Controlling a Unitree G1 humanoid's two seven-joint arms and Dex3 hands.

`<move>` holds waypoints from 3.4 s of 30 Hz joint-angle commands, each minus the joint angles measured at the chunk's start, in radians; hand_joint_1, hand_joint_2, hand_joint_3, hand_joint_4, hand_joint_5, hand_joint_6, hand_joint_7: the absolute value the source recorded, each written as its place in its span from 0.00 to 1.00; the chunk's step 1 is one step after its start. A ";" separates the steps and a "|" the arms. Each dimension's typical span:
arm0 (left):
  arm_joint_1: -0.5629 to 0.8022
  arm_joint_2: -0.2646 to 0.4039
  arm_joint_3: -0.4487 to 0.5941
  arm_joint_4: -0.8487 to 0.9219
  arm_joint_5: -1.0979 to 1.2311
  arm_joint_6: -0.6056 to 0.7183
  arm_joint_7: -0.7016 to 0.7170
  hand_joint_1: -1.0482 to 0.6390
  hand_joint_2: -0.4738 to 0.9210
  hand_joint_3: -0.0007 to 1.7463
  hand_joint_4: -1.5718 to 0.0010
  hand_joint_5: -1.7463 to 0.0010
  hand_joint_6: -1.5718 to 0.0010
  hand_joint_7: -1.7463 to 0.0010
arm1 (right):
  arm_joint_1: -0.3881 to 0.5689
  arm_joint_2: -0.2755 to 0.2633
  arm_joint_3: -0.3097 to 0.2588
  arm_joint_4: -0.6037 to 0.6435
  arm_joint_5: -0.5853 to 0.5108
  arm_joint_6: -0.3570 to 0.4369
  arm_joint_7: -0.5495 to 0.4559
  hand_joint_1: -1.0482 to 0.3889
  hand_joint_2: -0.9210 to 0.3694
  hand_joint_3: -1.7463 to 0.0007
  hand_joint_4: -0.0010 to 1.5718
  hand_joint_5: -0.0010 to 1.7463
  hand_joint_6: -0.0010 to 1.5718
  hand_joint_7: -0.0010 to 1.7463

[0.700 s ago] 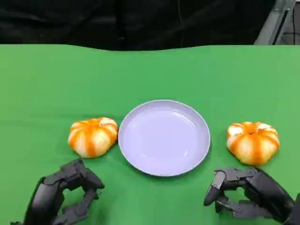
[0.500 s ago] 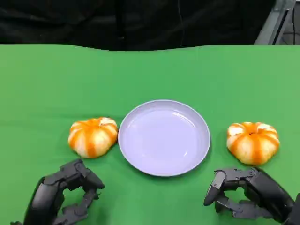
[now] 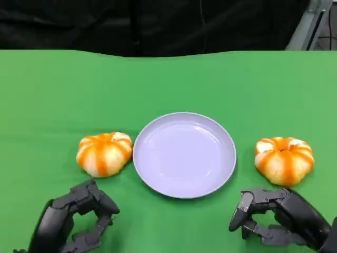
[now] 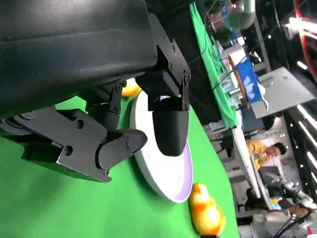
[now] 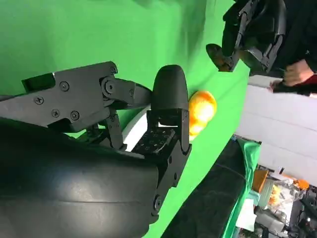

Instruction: Grasp the bread from the table and place it into the plate.

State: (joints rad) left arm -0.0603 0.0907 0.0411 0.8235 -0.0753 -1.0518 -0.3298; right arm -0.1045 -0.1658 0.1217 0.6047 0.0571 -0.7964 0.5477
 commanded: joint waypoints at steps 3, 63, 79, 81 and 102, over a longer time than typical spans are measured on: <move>0.006 0.014 0.007 -0.006 -0.002 0.002 0.007 0.59 0.89 0.40 0.58 0.14 0.51 0.35 | -0.002 -0.017 -0.012 0.002 0.005 -0.010 -0.002 0.67 0.00 0.73 0.46 0.89 0.54 0.59; -0.216 0.262 -0.048 -0.178 0.706 0.237 0.635 0.21 1.00 0.05 0.62 1.00 0.65 0.99 | 0.003 -0.007 -0.002 -0.011 -0.008 -0.001 -0.022 0.68 0.04 0.69 0.46 0.90 0.52 0.61; -0.286 0.307 -0.237 -0.118 0.800 0.396 0.716 0.13 1.00 0.04 0.62 1.00 0.65 1.00 | 0.003 -0.007 0.000 -0.016 -0.015 -0.002 -0.030 0.67 0.04 0.69 0.46 0.90 0.53 0.62; -0.294 0.305 -0.252 -0.108 0.791 0.413 0.707 0.12 1.00 0.04 0.63 1.00 0.66 1.00 | 0.003 -0.006 -0.001 -0.017 -0.013 -0.001 -0.028 0.67 0.04 0.68 0.46 0.90 0.52 0.62; -0.416 0.287 -0.398 0.098 0.790 0.518 0.730 0.09 1.00 0.11 0.65 1.00 0.66 1.00 | 0.011 -0.007 -0.001 -0.026 -0.016 0.000 -0.032 0.68 0.04 0.68 0.46 0.89 0.53 0.62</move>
State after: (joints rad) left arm -0.4579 0.3722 -0.3490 0.8951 0.7173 -0.5513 0.3908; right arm -0.1038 -0.1605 0.1255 0.5835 0.0323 -0.7963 0.5157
